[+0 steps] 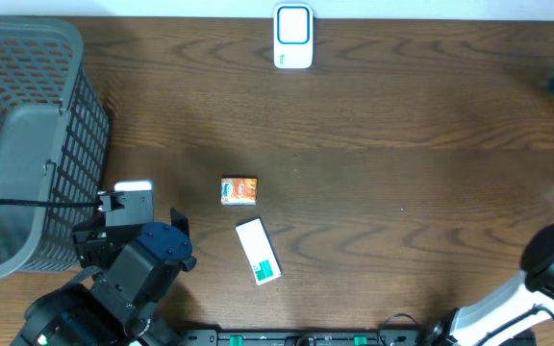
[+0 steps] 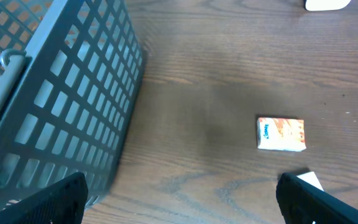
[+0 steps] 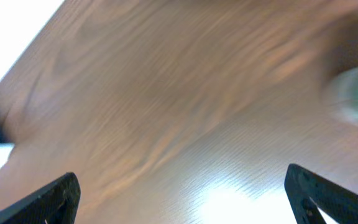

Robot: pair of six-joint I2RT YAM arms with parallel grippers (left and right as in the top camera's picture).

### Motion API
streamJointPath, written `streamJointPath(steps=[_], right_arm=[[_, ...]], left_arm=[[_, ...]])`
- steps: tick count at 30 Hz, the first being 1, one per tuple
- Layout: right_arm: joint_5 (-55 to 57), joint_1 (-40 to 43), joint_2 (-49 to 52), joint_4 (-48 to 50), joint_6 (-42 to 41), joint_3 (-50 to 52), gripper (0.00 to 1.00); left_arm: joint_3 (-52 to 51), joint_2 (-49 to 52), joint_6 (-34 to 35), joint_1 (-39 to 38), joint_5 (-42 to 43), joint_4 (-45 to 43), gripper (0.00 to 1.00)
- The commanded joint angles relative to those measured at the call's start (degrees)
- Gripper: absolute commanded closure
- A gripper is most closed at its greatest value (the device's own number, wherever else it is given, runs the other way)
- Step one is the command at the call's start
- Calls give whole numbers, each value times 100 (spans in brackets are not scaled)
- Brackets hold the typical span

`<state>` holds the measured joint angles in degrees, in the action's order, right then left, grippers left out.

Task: Scan the item barcode
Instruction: 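Move the right gripper to the white Panadol box and grasp it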

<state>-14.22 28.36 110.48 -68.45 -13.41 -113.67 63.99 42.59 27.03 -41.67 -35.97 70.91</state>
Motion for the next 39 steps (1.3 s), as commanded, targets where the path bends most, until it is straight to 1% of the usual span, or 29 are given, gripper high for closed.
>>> streamJointPath(steps=[1, 4, 7, 10, 15, 21, 24, 26, 29, 33, 36, 39], right_arm=[[-426, -778, 15, -363, 297, 0, 1], [-426, -1628, 15, -743, 455, 61, 1], [-426, -2450, 15, -922, 634, 142, 1], [-426, -3246, 15, -957, 684, 273, 1], [-433, -4291, 15, -824, 682, 616, 1], [-431, -5248, 15, -664, 656, 1447, 1], [-431, -5696, 11, -439, 494, 1917, 1], [-431, -5995, 9, -249, 354, 2155, 1], [-424, -6441, 9, 20, 201, 2435, 1], [-243, -7010, 9, 369, -127, 2728, 1], [144, -7329, 9, 507, -428, 2861, 1], [282, -7593, 9, 542, -686, 2968, 1]], left_arm=[[37, -11, 28, 28, -52, 22, 3], [37, -11, 31, 28, -52, 22, 3], [37, -11, 31, 28, -52, 22, 3], [37, -11, 31, 28, -52, 22, 3], [37, -11, 31, 28, -52, 22, 3], [37, -11, 20, 31, -101, -109, 3], [37, -11, -96, 31, -511, -240, 3], [37, -11, 42, 70, -820, -273, 3], [37, -11, 111, 299, -1130, -466, 3], [37, -4, 0, 807, -1108, -769, 3], [37, 2, -37, 1113, -1051, -780, 3], [37, 2, -37, 1305, -949, -778, 3]])
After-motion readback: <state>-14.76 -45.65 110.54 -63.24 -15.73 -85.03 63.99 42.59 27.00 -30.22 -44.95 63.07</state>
